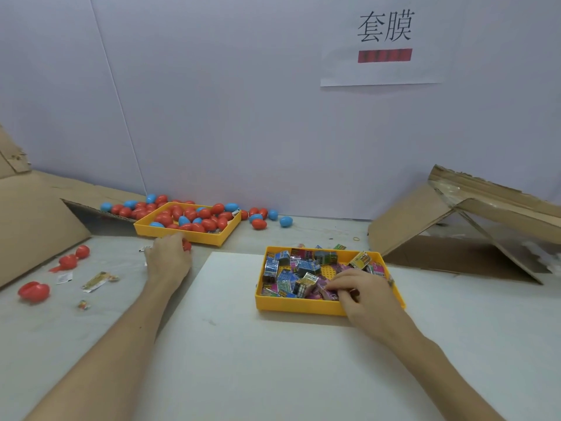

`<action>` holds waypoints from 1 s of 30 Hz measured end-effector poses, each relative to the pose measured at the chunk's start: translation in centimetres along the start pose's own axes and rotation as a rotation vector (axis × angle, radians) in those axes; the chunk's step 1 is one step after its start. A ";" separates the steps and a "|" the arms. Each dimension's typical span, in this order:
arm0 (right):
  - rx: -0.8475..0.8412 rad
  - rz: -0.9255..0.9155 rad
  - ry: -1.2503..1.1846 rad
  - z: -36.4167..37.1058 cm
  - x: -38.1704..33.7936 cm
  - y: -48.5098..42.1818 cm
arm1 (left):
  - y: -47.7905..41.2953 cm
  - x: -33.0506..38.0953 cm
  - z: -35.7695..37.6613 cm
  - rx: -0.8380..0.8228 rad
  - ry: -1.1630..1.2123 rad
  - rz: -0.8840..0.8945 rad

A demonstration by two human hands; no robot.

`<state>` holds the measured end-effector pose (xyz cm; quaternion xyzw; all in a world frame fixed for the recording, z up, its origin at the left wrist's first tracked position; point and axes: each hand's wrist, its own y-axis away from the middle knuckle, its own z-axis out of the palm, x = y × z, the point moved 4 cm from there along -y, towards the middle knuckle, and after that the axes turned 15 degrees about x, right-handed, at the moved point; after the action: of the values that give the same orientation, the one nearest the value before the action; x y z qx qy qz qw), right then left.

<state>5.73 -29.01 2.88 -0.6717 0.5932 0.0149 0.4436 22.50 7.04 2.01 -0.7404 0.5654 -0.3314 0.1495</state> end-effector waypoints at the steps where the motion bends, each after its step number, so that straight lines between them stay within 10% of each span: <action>1: 0.011 0.015 -0.005 -0.1 0.0 0.0 | 0.1 0.3 -0.1 0.016 0.015 -0.026; 6: -0.024 0.094 0.066 -0.1 0.4 0.0 | 3.6 4.9 -2.5 0.076 0.644 -0.289; 12: -0.027 0.191 0.101 -0.2 1.1 -0.1 | 10.3 13.8 -7.6 -0.062 0.981 0.015; 18: 0.013 0.251 0.121 -0.5 2.0 -0.3 | 14.6 16.6 -8.3 -0.152 0.993 0.301; 30: 0.057 0.235 0.053 -0.6 1.7 -0.3 | 15.1 15.7 -7.8 -0.139 0.971 0.267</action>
<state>6.19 -30.74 2.49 -0.5845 0.6797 0.0321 0.4420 8.42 -11.30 3.75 -0.4303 0.6802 -0.5768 -0.1391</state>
